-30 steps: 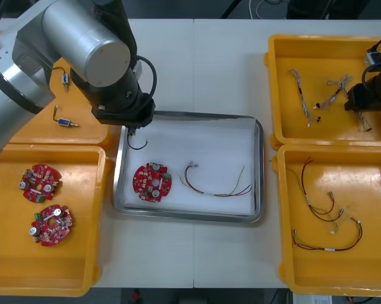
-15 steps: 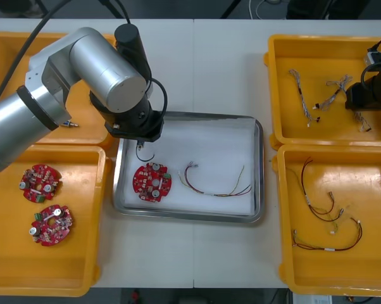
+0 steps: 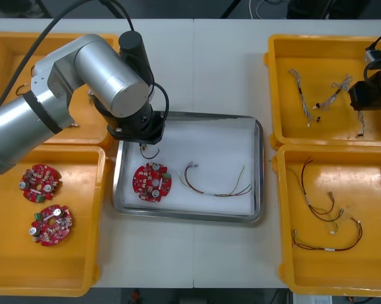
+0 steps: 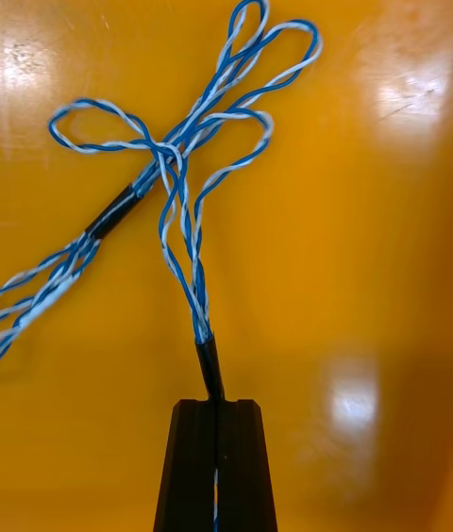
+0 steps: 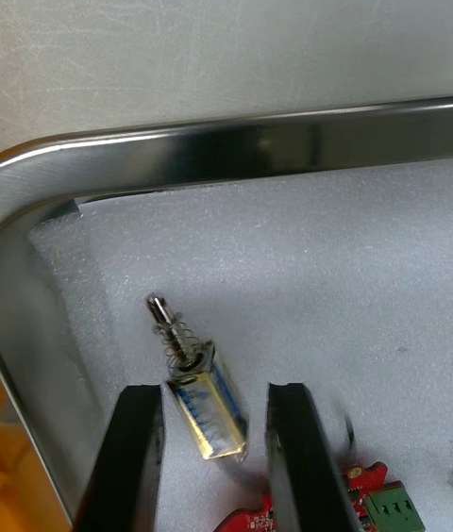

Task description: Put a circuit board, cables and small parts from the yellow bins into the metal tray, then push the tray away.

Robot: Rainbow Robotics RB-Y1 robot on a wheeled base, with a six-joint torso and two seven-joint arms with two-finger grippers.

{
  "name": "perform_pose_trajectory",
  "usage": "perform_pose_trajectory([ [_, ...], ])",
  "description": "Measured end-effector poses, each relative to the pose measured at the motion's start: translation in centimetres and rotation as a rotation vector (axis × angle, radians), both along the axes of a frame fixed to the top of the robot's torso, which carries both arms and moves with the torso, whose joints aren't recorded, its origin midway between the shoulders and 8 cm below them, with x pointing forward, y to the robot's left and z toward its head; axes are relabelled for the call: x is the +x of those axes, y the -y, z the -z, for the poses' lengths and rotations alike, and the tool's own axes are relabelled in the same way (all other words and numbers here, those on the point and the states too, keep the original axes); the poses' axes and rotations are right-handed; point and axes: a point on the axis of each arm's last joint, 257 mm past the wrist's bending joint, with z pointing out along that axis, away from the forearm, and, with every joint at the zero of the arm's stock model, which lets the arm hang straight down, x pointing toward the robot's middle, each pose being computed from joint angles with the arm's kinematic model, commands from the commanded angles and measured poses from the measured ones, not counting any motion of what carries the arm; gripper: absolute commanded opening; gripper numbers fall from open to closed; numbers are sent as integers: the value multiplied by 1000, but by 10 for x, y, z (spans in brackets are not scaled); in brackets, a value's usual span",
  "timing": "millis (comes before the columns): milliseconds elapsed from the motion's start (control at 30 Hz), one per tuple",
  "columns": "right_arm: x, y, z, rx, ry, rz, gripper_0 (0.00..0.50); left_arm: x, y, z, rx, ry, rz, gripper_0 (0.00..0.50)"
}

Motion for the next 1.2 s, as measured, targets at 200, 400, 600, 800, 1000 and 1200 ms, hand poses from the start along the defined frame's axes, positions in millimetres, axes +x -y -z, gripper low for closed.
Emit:
perform_pose_trajectory([
  [200, -13, -3, -42, -59, -24, -35, 0, 0, 0, 0, 0, 0, 0, 500],
  [400, -27, -13, -70, -75, -44, -66, 0, -1, 2, 0, -4, -3, 3, 500],
  [600, -41, -22, -93, -91, -57, -92, 0, -8, 13, -7, -7, 3, 35, 500],
  [800, -55, -32, -112, -129, -73, -125, 0, -26, 14, -33, -41, -28, -60, 500],
  [1000, -52, -45, -133, -183, -26, -164, 0, -24, -4, -78, -128, -45, -283, 500],
  [1200, -47, -60, -154, -209, 45, -196, 0, -17, -26, -118, -166, -43, -367, 500],
])
